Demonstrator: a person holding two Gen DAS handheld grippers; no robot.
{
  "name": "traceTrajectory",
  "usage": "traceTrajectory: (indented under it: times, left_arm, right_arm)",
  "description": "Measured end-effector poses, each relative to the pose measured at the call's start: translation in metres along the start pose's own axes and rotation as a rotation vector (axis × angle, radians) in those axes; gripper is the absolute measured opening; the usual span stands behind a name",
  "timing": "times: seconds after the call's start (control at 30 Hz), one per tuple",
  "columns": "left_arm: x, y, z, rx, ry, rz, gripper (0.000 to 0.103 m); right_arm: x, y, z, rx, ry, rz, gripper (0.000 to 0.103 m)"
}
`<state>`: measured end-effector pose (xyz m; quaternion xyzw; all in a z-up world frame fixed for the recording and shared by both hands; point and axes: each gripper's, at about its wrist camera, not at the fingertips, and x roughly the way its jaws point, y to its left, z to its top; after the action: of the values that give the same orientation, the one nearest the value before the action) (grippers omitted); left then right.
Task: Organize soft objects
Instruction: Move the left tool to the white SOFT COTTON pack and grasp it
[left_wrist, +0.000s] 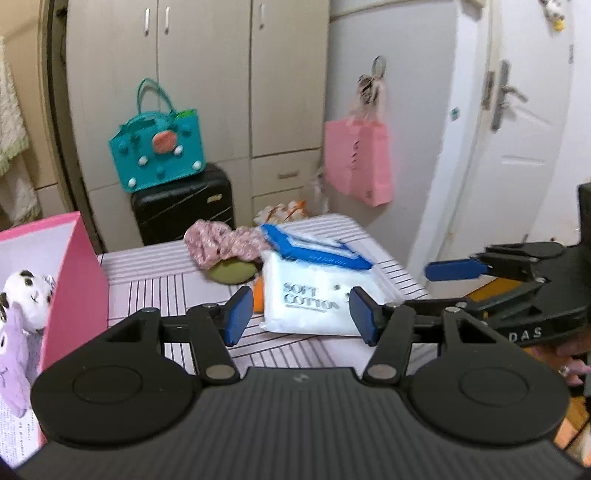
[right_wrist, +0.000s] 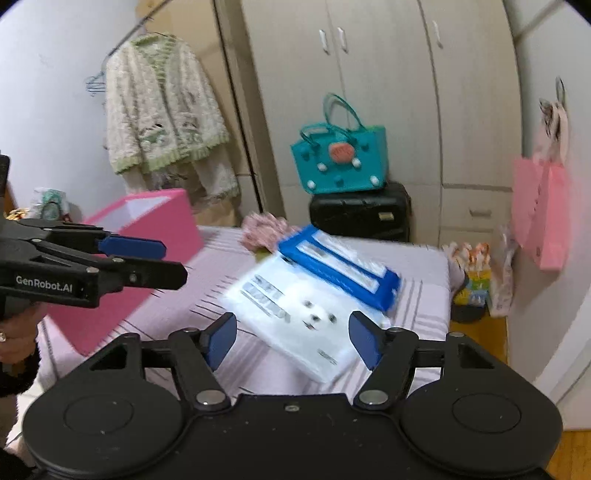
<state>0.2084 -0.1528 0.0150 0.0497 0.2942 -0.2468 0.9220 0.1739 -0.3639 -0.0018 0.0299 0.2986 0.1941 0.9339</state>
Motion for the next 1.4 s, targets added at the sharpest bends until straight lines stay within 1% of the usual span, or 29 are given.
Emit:
traceTrajectory:
  times: [0.07, 0.1, 0.17, 0.2, 0.3, 0.43, 0.47, 0.5, 0.57, 0.6, 0.63, 0.67, 0.73, 0.77, 0.83, 0.9, 0.93, 1.1, 1.17, 1.27, 1.4]
  left_arm:
    - [0.017, 0.001, -0.002, -0.002, 0.016, 0.021, 0.056]
    - [0.024, 0.003, -0.001, -0.021, 0.020, 0.029, 0.056]
    - [0.039, 0.010, 0.002, -0.063, 0.012, 0.045, 0.056]
    - [0.044, 0.012, 0.004, -0.073, 0.007, 0.059, 0.056]
    - [0.058, 0.016, 0.005, -0.099, 0.019, 0.055, 0.056]
    - [0.071, 0.017, 0.000, -0.132, 0.043, 0.038, 0.056]
    - [0.074, 0.018, -0.002, -0.143, 0.047, 0.041, 0.056]
    - [0.077, 0.019, -0.005, -0.163, 0.042, 0.051, 0.056]
    - [0.082, 0.016, -0.010, -0.145, 0.036, 0.099, 0.056]
    - [0.085, 0.015, -0.012, -0.128, 0.038, 0.116, 0.057]
    - [0.086, 0.016, -0.014, -0.133, 0.038, 0.114, 0.058]
    - [0.087, 0.018, -0.014, -0.152, 0.043, 0.099, 0.058]
    - [0.089, 0.024, -0.014, -0.194, 0.069, 0.042, 0.058]
    - [0.089, 0.026, -0.014, -0.212, 0.079, 0.012, 0.055]
    - [0.092, 0.030, -0.016, -0.245, 0.113, -0.031, 0.040]
    - [0.090, 0.033, -0.019, -0.272, 0.099, -0.038, 0.031]
    - [0.088, 0.033, -0.021, -0.273, 0.098, -0.041, 0.028]
    - [0.075, 0.034, -0.026, -0.284, 0.087, -0.057, 0.025]
    - [0.068, 0.034, -0.029, -0.283, 0.088, -0.072, 0.025]
    - [0.055, 0.031, -0.035, -0.259, 0.113, -0.101, 0.025]
    - [0.043, 0.027, -0.045, -0.231, 0.147, -0.115, 0.025]
  right_arm:
    - [0.010, -0.007, -0.006, 0.007, 0.012, -0.022, 0.072]
    - [0.017, -0.009, -0.009, 0.001, 0.023, -0.056, 0.072]
    - [0.028, -0.007, -0.014, -0.024, 0.027, -0.153, 0.072]
    - [0.032, -0.006, -0.015, -0.038, 0.029, -0.169, 0.072]
    - [0.038, -0.009, -0.017, -0.015, 0.032, -0.151, 0.071]
    - [0.043, -0.022, -0.017, 0.091, 0.028, -0.110, 0.070]
    - [0.045, -0.025, -0.018, 0.124, 0.026, -0.096, 0.063]
    - [0.048, -0.027, -0.019, 0.154, 0.024, -0.082, 0.050]
    - [0.053, -0.033, -0.023, 0.207, 0.021, -0.056, 0.036]
    - [0.055, -0.036, -0.024, 0.225, 0.017, -0.052, 0.036]
    - [0.055, -0.037, -0.026, 0.239, 0.012, -0.054, 0.035]
    - [0.057, -0.038, -0.027, 0.247, 0.010, -0.056, 0.035]
    - [0.058, -0.040, -0.028, 0.264, 0.010, -0.052, 0.035]
    - [0.059, -0.040, -0.029, 0.277, 0.009, -0.048, 0.035]
    - [0.059, -0.042, -0.030, 0.298, 0.006, -0.039, 0.034]
    - [0.058, -0.043, -0.030, 0.319, -0.005, -0.043, 0.018]
    - [0.057, -0.043, -0.031, 0.336, -0.015, -0.044, 0.016]
    - [0.054, -0.044, -0.037, 0.387, -0.024, -0.015, 0.013]
    - [0.051, -0.038, -0.037, 0.380, -0.023, -0.012, 0.013]
    - [0.045, -0.030, -0.038, 0.366, -0.025, -0.008, 0.014]
    - [0.038, -0.023, -0.042, 0.354, -0.004, 0.004, 0.014]
